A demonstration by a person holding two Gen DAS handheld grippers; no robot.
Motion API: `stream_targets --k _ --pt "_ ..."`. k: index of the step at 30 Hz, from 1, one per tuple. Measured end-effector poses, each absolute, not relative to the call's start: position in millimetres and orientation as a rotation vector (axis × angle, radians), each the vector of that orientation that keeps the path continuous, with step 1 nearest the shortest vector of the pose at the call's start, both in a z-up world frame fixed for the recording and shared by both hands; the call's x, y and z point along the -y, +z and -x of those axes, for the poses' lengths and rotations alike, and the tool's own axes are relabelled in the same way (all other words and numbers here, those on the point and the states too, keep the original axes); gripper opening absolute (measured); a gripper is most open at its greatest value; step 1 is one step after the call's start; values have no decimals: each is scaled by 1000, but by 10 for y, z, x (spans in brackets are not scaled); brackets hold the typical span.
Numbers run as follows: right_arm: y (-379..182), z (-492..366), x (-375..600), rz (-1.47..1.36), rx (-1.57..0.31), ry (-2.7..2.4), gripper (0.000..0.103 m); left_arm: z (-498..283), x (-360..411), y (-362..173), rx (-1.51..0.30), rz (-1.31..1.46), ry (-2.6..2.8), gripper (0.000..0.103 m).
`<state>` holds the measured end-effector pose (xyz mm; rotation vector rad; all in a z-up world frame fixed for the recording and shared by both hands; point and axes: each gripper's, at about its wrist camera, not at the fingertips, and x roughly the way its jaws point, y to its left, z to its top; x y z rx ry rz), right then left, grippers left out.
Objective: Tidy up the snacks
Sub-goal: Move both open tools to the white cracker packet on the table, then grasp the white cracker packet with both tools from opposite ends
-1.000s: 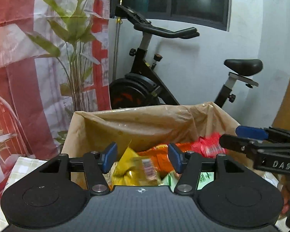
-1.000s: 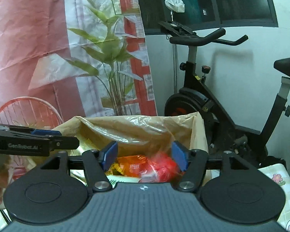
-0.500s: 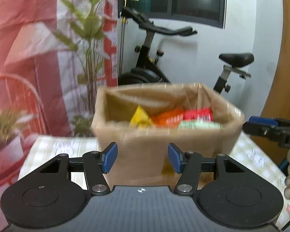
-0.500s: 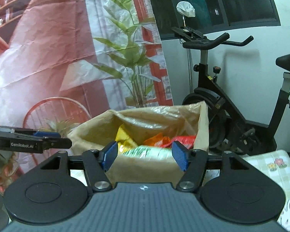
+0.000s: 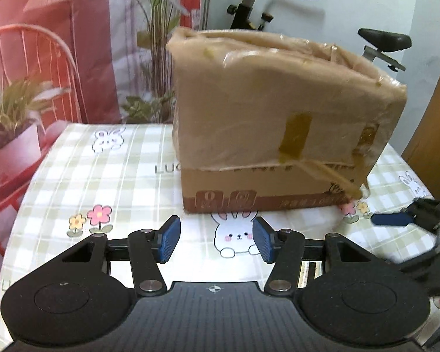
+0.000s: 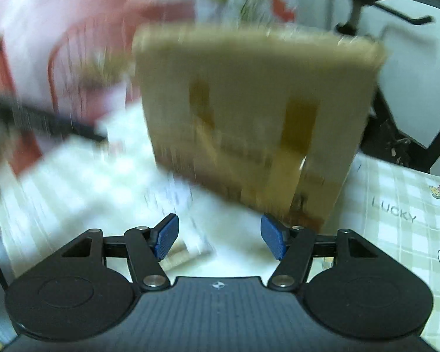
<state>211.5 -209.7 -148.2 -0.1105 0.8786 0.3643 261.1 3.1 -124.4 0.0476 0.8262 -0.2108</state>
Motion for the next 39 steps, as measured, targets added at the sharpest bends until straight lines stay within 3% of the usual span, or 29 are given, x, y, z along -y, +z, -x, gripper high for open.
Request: stream_targets --k 8,17,23,34,39 --pt "-2000 -2184 1792 225 -977 431 80 -2715 -56 -1453 -870 -26 -207 57" --pt "-2109 -2358 1472 139 -938 499 80 -2760 -1 -1732 -926 22 -220 57" --pt "-2151 -2395 1516 115 -892 540 71 -2700 11 -2031 -1009 144 -238 54" --pt "-2234 -2497 1488 127 -866 596 75 -2671 94 -2268 -1040 267 -203 53" --pt "-2234 -2483 1505 103 -854 598 66 -2676 127 -2256 -1007 243 -218 48"
